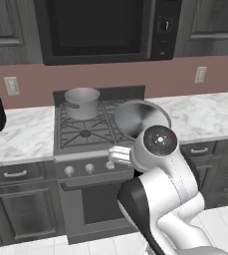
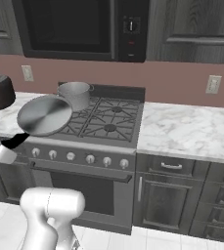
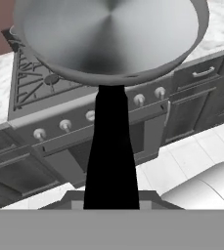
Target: Move the pot and pan from the stove into the sink.
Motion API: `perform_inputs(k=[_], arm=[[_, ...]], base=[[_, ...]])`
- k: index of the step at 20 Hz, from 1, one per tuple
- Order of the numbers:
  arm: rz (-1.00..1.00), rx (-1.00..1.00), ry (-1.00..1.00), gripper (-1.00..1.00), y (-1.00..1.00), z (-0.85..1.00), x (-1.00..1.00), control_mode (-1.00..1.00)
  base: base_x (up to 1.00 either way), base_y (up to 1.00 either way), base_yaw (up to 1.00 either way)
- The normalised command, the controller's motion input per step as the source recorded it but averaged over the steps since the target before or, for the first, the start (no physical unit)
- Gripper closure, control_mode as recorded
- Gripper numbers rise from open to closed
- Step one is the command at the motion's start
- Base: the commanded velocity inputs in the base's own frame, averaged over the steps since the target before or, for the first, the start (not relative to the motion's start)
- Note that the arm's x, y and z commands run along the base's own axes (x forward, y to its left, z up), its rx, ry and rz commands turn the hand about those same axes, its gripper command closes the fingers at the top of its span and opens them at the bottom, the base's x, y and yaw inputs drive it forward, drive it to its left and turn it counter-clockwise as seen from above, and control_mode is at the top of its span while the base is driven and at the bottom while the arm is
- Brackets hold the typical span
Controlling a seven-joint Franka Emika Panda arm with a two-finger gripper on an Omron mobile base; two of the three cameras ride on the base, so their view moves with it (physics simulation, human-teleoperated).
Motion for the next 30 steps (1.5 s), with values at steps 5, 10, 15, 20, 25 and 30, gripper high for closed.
perform_inputs(k=[5,10,15,20,25,30], arm=[[0.00,0.00,0.00,1.00,0.00,0.00,0.00,1.00],[0.00,0.00,0.00,1.00,0.00,0.00,0.00,1.00],[0.00,0.00,0.00,1.00,0.00,0.00,0.00,1.00],[0.00,0.00,0.00,1.00,0.00,0.00,0.00,1.00],[0.00,0.00,0.00,1.00,0.00,0.00,0.00,1.00],[0.00,0.00,0.00,1.00,0.00,0.00,0.00,1.00]], base=[[-0.42,0.00,0.00],[-0.16,0.00,0.00],[-0.01,-0.01,-0.01],[-0.04,-0.03,-0.09],[-0.01,0.00,-0.03],[0.00,-0.03,-0.05]])
